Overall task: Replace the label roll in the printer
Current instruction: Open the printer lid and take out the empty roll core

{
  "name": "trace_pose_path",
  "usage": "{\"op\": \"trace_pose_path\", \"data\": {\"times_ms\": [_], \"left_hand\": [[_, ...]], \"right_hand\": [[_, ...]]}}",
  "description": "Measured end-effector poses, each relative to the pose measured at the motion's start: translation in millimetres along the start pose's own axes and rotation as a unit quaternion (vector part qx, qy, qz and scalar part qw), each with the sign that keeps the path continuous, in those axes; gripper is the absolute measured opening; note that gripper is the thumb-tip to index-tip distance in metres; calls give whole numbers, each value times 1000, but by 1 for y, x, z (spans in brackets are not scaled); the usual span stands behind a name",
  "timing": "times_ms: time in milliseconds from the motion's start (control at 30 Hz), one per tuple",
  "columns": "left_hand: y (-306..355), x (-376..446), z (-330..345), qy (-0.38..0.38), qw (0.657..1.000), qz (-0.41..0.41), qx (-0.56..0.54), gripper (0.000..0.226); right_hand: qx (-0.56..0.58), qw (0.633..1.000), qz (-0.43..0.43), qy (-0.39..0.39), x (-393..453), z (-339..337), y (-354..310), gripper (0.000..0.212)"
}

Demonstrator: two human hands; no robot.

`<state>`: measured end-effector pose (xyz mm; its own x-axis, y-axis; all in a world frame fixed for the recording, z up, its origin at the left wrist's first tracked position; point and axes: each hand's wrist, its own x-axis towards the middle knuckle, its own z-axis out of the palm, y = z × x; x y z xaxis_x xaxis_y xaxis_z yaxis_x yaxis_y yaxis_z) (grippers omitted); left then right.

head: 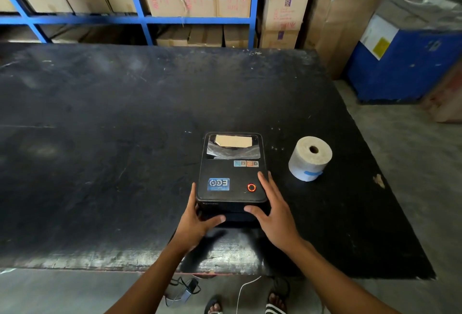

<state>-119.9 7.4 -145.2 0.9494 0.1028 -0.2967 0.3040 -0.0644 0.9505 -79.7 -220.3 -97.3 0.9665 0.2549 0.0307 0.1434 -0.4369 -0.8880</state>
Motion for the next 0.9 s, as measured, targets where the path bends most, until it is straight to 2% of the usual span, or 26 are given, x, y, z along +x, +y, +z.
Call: {"op": "trace_pose_path", "data": {"times_ms": [33, 167, 400, 600, 700, 767, 900], "left_hand": [[-2, 2, -1, 9, 1000, -7, 11, 105], [-10, 7, -5, 60, 993, 6, 97, 62], [-8, 10, -8, 62, 983, 46, 169, 56], [-14, 8, -9, 71, 983, 45, 162, 69], [-14, 10, -11, 88, 979, 39, 182, 91], [-14, 11, -11, 94, 977, 38, 186, 102], [-12, 10, -10, 85, 980, 38, 174, 104]], "right_hand": [[4, 1000, 1, 5, -1, 1, 0, 87], [6, 1000, 1, 22, -3, 1, -3, 84], [15, 997, -3, 77, -7, 6, -4, 79], [38, 990, -31, 131, 1, 5, -17, 63], [58, 985, -29, 157, 25, -3, -37, 52], [85, 980, -11, 177, 47, -10, -53, 53], [125, 974, 42, 184, 104, -24, -81, 69]]}}
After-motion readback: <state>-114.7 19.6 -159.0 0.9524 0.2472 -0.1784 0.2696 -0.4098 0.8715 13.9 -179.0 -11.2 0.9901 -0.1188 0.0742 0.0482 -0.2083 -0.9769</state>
